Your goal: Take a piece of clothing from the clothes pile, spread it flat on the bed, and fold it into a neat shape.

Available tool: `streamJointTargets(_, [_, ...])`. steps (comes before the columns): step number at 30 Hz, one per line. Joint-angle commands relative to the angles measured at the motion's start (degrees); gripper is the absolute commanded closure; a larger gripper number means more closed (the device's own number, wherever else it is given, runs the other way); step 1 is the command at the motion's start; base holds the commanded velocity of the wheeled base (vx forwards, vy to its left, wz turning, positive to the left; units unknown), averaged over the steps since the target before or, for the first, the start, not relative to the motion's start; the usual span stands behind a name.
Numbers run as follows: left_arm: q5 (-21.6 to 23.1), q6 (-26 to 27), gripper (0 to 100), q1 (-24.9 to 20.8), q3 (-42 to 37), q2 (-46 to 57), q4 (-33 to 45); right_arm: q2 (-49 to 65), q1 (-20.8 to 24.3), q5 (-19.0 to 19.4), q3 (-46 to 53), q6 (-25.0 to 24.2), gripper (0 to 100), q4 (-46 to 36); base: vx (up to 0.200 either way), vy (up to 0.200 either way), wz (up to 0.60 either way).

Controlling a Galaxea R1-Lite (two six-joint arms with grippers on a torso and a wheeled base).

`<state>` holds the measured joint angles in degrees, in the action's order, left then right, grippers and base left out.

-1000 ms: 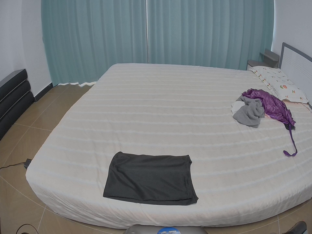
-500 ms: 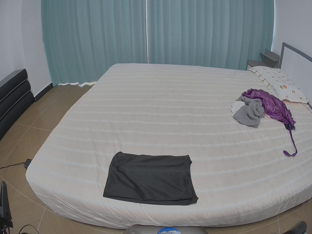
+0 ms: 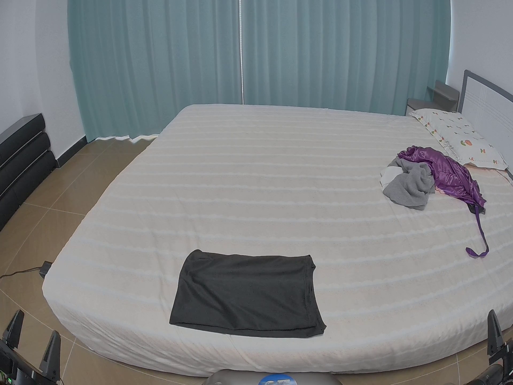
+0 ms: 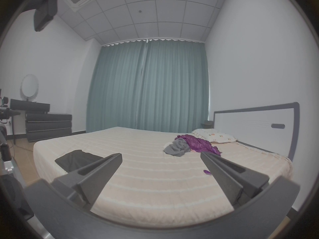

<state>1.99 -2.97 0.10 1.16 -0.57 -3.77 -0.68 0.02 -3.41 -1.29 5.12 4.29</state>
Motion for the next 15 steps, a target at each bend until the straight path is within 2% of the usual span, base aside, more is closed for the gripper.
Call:
streamJointTargets(1, [0.9,-2.4,0,0.0,-1.2,0.6,-0.2,0.6,0.0,-3.3,1.3,-1.4,0,-0.9,0.0,0.0,0.0])
streamJointTargets(7, [-0.8,-2.0,0,0.0,-1.2,0.6,-0.3,0.6,0.0,-2.6,1.3,-2.0,0,-1.0,0.0,0.0,0.0])
streamJointTargets(12, [-2.8,4.6,0,0.0,-1.2,0.6,2.2,0.7,0.0,-2.2,1.3,-3.5,0,-1.1,0.0,0.0,0.0])
streamJointTargets(15, [-2.3,5.3,0,0.0,-1.2,0.6,3.9,0.7,0.0,-2.2,1.3,-6.4,0,-1.0,0.0,0.0,0.0])
